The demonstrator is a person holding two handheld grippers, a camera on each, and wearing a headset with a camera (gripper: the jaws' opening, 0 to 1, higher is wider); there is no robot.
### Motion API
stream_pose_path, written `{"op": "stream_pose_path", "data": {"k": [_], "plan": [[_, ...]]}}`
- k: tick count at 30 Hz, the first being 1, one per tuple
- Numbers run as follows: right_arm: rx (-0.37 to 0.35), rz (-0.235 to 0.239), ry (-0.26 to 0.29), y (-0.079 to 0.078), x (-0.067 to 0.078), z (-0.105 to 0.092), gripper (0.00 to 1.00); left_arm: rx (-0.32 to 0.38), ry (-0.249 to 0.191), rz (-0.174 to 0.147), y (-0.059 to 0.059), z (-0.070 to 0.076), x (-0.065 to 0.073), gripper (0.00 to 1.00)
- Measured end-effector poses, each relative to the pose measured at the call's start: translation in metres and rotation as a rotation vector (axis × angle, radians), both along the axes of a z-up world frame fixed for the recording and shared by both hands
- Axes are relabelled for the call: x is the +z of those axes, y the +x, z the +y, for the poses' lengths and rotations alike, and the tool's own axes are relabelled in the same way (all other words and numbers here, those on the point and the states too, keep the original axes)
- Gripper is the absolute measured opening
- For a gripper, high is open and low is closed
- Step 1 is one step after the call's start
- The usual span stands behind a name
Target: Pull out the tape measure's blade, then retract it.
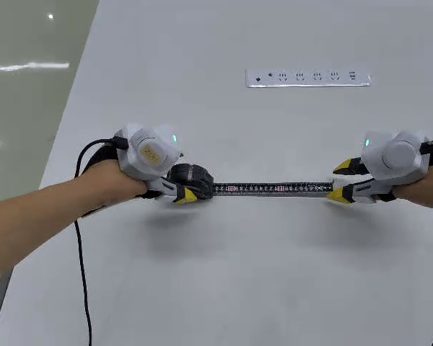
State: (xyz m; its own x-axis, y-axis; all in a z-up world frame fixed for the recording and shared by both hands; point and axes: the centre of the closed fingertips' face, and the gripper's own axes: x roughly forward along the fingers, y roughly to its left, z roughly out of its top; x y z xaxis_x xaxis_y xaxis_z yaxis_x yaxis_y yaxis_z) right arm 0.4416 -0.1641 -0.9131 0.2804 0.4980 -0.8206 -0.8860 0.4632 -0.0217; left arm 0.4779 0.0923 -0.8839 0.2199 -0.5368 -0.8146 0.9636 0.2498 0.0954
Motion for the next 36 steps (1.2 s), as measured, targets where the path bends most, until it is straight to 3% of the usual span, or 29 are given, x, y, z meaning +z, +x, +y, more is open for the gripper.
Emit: {"op": "stream_pose_path", "data": {"k": [4, 13, 22, 28, 36], "plan": [[-0.028, 0.002, -0.01, -0.002, 0.0, -0.002, 0.34, 0.052, -0.01, -0.002, 0.0, 0.004, 0.002, 0.59], [-0.182, 0.005, 0.049, -0.002, 0.007, -0.003, 0.45, 0.203, -0.079, 0.014, 0.002, 0.011, 0.008, 0.62], [-0.291, 0.019, 0.093, -0.007, 0.012, -0.002, 0.5, 0.297, -0.095, 0.023, -0.006, 0.019, 0.009, 0.72], [-0.367, 0.008, 0.125, -0.01, 0.02, -0.001, 0.56, 0.404, -0.153, 0.031, -0.007, 0.023, 0.016, 0.74], [-0.449, -0.008, 0.152, -0.014, 0.03, -0.002, 0.62, 0.52, -0.174, 0.011, -0.01, 0.03, 0.02, 0.79]]}}
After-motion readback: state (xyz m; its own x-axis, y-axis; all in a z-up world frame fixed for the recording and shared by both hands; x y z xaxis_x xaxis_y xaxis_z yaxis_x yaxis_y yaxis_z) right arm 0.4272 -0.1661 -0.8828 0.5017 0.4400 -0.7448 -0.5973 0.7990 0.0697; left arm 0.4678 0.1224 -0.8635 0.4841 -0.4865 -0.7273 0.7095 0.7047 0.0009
